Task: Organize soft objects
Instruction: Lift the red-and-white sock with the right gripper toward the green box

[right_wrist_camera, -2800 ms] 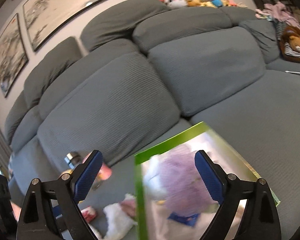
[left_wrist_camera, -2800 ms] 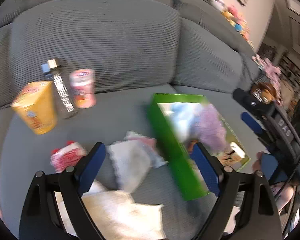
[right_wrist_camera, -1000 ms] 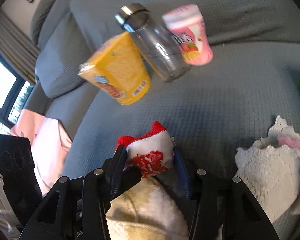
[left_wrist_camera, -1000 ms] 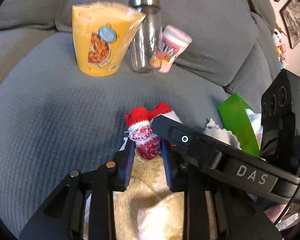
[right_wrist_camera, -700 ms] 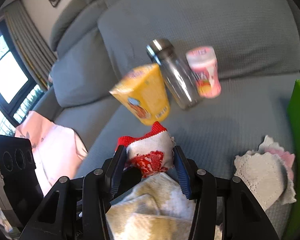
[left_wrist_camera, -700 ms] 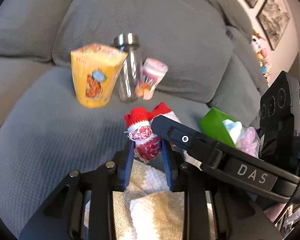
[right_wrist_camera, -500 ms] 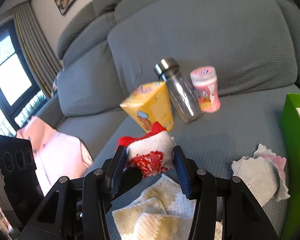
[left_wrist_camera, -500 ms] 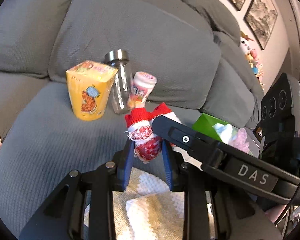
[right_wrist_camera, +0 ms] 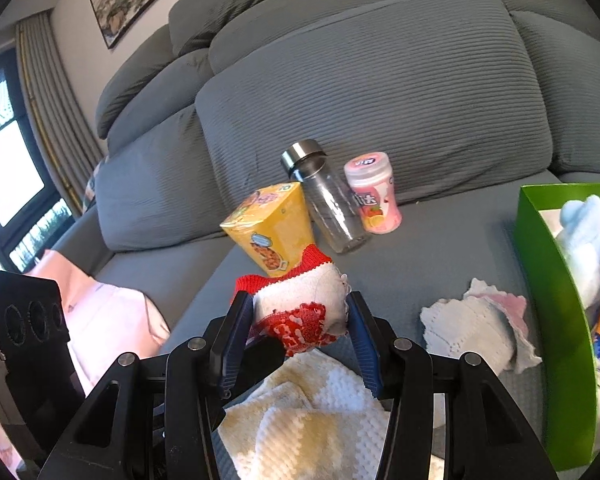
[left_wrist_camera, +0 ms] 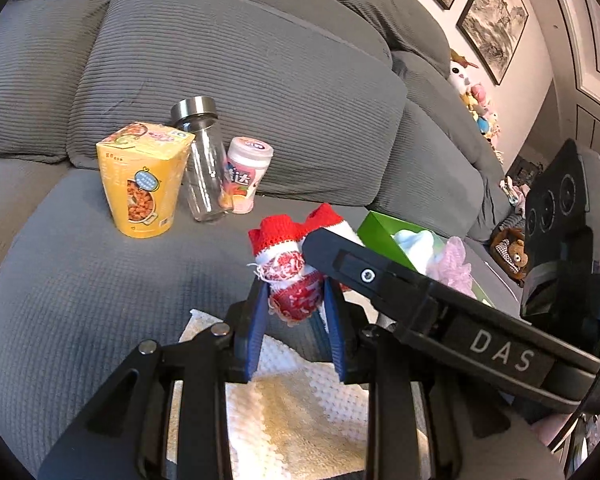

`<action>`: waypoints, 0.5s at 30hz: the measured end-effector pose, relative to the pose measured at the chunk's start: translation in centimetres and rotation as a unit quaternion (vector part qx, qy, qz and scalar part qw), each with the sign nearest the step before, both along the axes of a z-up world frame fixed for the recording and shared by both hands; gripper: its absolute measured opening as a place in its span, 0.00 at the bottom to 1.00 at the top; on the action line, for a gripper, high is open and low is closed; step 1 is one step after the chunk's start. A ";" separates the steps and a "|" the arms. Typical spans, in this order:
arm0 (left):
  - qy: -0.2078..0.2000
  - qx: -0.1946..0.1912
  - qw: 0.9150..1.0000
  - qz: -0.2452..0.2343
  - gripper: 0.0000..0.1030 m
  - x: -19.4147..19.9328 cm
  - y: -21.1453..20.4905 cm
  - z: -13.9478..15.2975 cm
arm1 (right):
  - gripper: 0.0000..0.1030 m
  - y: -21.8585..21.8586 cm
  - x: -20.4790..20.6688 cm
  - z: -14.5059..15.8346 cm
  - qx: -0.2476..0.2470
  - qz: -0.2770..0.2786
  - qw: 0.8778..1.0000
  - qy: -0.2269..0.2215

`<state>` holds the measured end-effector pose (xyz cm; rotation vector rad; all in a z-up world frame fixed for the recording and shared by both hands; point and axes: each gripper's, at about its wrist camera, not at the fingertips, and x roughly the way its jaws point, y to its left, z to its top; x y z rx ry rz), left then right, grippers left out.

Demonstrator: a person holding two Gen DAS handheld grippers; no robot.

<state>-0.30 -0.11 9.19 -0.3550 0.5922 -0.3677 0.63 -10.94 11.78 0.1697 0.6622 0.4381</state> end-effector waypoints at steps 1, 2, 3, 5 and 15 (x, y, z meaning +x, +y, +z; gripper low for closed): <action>0.000 -0.003 1.000 -0.002 0.24 0.0 0.0 0.0 | 0.49 0.0 -0.1 0.1 -0.004 -0.002 1.000 -0.003; 0.000 -0.007 1.000 -0.004 0.24 0.0 0.0 0.0 | 0.49 0.1 -0.2 0.3 -0.007 -0.004 1.000 -0.005; -0.001 -0.009 1.000 -0.005 0.24 -0.1 0.0 0.0 | 0.49 0.1 -0.4 0.4 -0.009 -0.006 1.000 -0.008; -0.001 -0.010 1.000 -0.008 0.24 -0.1 0.0 0.0 | 0.49 0.1 -0.6 0.5 -0.013 -0.010 1.000 -0.010; -0.001 -0.009 1.000 -0.012 0.24 -0.5 0.0 -0.4 | 0.49 0.4 -0.7 0.3 -0.025 -0.019 0.999 -0.004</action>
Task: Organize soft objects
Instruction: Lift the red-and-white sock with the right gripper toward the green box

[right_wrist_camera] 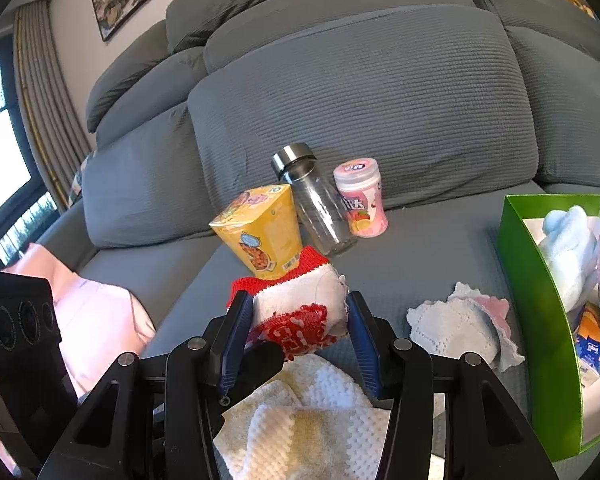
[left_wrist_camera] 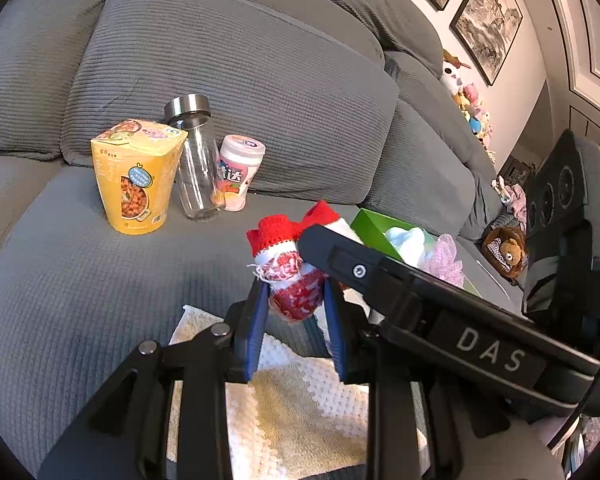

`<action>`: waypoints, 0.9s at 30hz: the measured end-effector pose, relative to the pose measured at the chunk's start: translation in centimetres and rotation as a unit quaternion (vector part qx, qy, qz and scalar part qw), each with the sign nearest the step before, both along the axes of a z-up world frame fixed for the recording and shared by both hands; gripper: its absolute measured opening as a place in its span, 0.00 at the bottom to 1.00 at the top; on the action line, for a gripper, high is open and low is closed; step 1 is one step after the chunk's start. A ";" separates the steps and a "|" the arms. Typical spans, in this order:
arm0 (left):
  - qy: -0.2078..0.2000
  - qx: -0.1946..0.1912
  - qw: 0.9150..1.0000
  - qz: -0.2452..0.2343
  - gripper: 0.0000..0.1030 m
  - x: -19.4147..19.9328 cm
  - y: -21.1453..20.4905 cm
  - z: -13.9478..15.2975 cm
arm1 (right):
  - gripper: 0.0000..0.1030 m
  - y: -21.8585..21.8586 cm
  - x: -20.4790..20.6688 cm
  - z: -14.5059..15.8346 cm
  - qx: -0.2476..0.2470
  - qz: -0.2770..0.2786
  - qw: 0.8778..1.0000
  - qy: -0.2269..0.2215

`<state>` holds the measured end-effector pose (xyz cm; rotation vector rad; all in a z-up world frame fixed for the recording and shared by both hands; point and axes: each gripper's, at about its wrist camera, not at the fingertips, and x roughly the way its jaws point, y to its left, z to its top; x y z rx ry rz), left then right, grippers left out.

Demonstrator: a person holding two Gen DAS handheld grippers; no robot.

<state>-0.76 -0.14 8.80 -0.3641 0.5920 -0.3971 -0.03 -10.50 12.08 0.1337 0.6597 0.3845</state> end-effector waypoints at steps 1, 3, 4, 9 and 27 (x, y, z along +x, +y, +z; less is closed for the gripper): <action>0.000 -0.001 1.000 -0.001 0.24 -0.1 0.0 0.0 | 0.49 0.1 -0.1 0.1 -0.001 -0.001 1.000 -0.001; -0.003 0.000 1.000 -0.001 0.24 -0.3 -0.1 0.1 | 0.49 0.0 -0.3 0.1 -0.003 -0.001 1.000 -0.003; -0.005 0.001 1.000 -0.001 0.24 -0.4 -0.1 0.2 | 0.49 0.1 -0.3 0.2 -0.003 -0.001 1.000 -0.005; -0.012 -0.012 1.000 -0.012 0.24 -0.6 0.2 0.5 | 0.49 0.5 -0.8 0.8 -0.018 -0.007 1.000 -0.016; 0.015 -0.056 0.987 -0.153 0.24 -1.9 -3.5 0.1 | 0.49 -2.4 -5.5 1.6 -0.074 -0.138 0.988 0.012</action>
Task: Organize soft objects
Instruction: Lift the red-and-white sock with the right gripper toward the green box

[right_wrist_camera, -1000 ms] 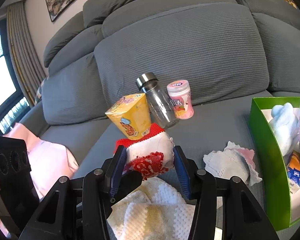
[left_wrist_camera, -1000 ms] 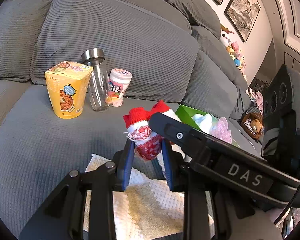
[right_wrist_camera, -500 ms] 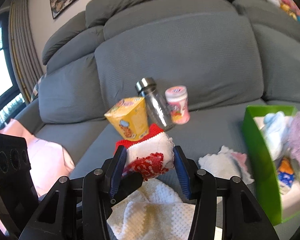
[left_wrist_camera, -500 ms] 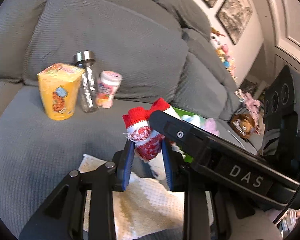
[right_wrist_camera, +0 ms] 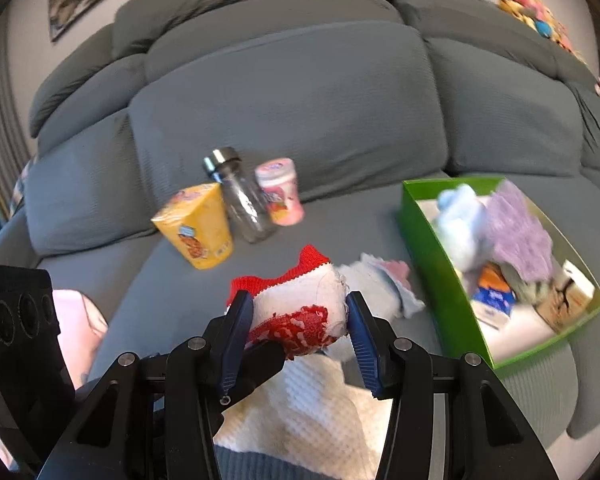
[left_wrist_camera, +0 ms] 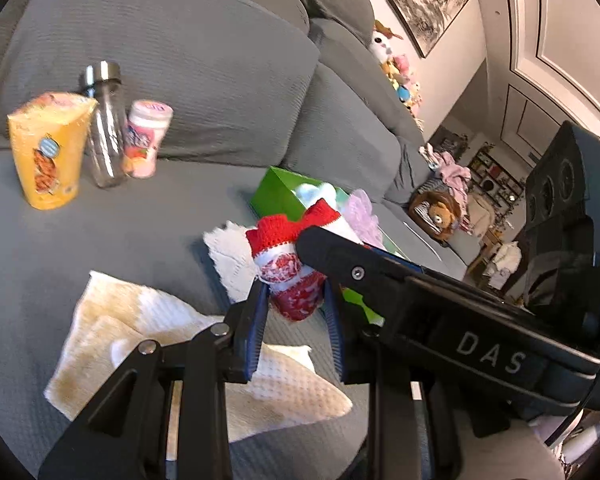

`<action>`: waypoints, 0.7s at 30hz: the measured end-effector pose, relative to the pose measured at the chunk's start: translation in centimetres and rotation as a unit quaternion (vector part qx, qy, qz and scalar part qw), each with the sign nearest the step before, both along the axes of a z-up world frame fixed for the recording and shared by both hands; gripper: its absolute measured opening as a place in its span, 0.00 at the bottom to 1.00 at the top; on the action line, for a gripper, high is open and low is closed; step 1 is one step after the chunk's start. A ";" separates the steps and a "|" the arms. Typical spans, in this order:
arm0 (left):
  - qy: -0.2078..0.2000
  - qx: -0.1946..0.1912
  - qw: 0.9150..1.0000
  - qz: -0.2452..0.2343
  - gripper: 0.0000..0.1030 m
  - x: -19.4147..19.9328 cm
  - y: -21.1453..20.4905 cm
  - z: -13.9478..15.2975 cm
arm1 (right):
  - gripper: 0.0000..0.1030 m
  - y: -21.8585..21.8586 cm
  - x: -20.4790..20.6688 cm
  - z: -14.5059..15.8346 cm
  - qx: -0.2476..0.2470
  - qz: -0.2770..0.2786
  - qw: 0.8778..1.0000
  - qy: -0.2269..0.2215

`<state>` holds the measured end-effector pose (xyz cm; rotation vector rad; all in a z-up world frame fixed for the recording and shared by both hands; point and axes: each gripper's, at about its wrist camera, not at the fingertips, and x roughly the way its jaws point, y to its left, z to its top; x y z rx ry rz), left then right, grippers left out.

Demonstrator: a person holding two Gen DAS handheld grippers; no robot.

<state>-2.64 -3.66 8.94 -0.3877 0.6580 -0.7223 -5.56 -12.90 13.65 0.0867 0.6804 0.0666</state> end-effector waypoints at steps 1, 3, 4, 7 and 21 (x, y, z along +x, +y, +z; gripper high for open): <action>0.002 -0.003 1.000 -0.006 0.24 -0.1 -0.2 -0.1 | 0.49 -0.1 -0.2 0.0 -0.004 -0.004 1.000 0.001; -0.001 0.000 1.000 -0.010 0.24 -0.5 -0.5 0.1 | 0.49 -0.3 -0.7 0.1 -0.004 -0.008 1.000 -0.002; -0.004 0.002 1.000 -0.011 0.24 -0.7 -0.6 0.2 | 0.49 -0.4 -0.9 0.1 -0.004 -0.008 1.000 -0.003; -0.007 0.010 1.000 -0.012 0.24 -1.1 -0.6 0.2 | 0.49 -0.3 -1.2 -0.1 -0.004 -0.003 1.000 -0.005; -0.035 0.027 0.998 0.035 0.24 -0.5 -0.1 2.3 | 0.49 -0.4 -0.1 1.3 0.031 0.036 0.998 -0.039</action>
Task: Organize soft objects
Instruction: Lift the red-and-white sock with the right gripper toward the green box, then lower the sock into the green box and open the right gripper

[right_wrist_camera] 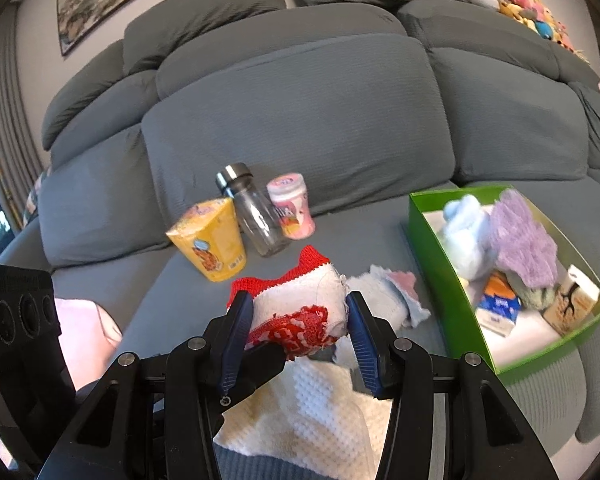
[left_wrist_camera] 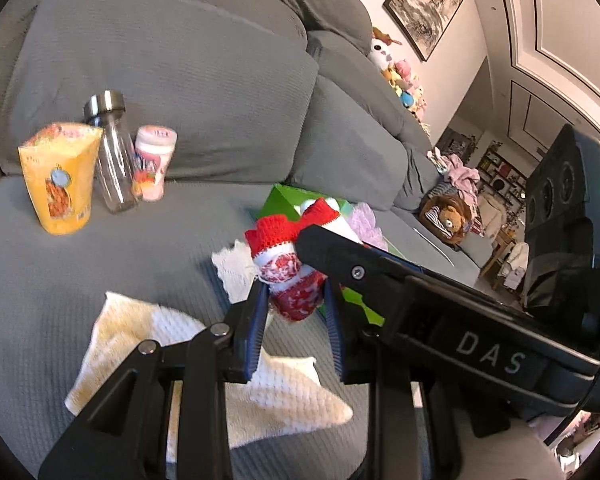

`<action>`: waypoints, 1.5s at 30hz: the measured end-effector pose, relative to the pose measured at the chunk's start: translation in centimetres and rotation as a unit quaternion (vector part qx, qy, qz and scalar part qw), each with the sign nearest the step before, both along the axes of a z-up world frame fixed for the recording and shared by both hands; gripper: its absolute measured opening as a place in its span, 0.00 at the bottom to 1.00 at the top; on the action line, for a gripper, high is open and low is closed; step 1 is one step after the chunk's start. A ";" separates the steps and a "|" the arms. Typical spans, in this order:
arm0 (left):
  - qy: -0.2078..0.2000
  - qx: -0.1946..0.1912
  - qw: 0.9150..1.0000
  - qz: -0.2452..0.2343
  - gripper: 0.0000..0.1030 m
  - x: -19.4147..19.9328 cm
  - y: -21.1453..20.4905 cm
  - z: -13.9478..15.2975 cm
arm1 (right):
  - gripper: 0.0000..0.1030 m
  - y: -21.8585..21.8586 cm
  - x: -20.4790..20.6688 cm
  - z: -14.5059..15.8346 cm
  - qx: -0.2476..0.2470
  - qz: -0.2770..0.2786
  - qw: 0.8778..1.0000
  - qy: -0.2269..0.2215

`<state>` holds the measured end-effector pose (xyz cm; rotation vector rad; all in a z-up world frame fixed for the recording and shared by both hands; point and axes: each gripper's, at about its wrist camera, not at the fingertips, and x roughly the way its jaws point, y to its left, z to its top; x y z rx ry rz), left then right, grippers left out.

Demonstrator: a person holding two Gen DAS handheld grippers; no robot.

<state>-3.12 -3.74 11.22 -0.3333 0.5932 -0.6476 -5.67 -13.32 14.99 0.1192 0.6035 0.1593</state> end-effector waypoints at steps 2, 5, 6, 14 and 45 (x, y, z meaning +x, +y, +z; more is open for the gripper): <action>-0.006 0.003 1.000 0.006 0.24 0.3 -0.2 0.8 | 0.49 -0.1 0.3 0.7 0.002 0.008 1.000 -0.006; -0.017 0.007 1.000 0.014 0.24 0.6 -0.1 1.7 | 0.49 -0.1 0.7 1.7 0.001 0.015 1.000 -0.012; -0.016 0.006 1.000 0.015 0.24 0.8 -0.1 1.9 | 0.49 0.0 0.9 2.0 -0.002 0.014 1.000 -0.012; -0.017 0.022 0.999 0.039 0.24 1.3 -0.1 2.9 | 0.49 0.4 2.2 3.1 -0.017 0.053 0.998 -0.008; 0.028 0.059 0.994 -0.088 0.24 6.6 -15.3 2.6 | 0.50 -16.0 3.8 2.1 0.049 -0.091 0.994 0.017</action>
